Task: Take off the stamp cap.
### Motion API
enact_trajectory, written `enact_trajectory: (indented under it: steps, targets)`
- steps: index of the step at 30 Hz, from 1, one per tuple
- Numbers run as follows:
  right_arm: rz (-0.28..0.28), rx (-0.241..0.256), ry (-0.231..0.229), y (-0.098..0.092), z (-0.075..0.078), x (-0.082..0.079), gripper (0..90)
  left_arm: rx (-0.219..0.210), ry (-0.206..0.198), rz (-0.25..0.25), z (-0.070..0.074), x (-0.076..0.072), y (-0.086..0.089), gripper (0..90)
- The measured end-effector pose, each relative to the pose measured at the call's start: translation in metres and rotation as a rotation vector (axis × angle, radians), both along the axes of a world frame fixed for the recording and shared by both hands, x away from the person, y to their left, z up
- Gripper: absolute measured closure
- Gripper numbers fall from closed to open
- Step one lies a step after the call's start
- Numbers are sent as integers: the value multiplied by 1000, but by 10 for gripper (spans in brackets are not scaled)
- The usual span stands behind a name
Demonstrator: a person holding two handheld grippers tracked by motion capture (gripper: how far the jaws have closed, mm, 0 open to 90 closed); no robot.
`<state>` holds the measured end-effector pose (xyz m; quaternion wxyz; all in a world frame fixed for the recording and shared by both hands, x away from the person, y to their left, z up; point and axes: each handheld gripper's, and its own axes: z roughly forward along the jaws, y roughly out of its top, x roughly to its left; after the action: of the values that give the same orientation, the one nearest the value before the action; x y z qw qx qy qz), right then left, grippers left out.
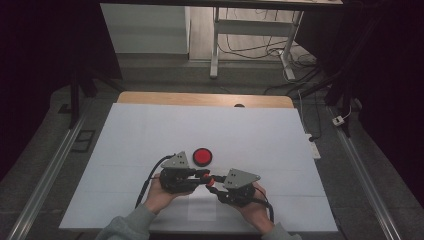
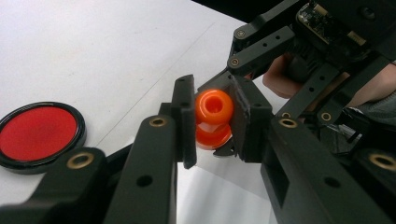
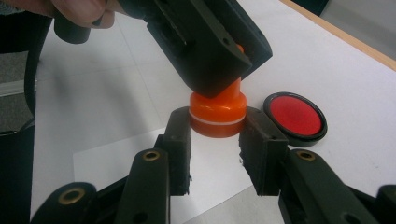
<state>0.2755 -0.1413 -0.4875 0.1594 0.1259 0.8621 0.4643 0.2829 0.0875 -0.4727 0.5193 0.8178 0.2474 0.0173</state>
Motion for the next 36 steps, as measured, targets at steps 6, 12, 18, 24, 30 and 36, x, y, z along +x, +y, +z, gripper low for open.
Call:
enact_trajectory:
  steps: [6,12,18,24,30,36]
  targets:
    - [-5,-11,-12,1,-1,-1,641,0,1,4,-1,0,0,726]
    - [-10,2,-11,1,-1,-1,644,-4,-5,8,-1,0,0,727]
    - [-13,-3,-12,0,-1,-1,645,-11,-10,12,-2,-1,0,727]
    - [-14,5,-12,0,-2,-1,646,-9,-14,13,-2,-1,0,728]
    - [-16,9,-11,0,-2,-1,646,-15,-14,15,-3,-2,0,728]
    - [-17,10,-9,0,-3,-1,646,-16,-13,16,-3,-2,0,728]
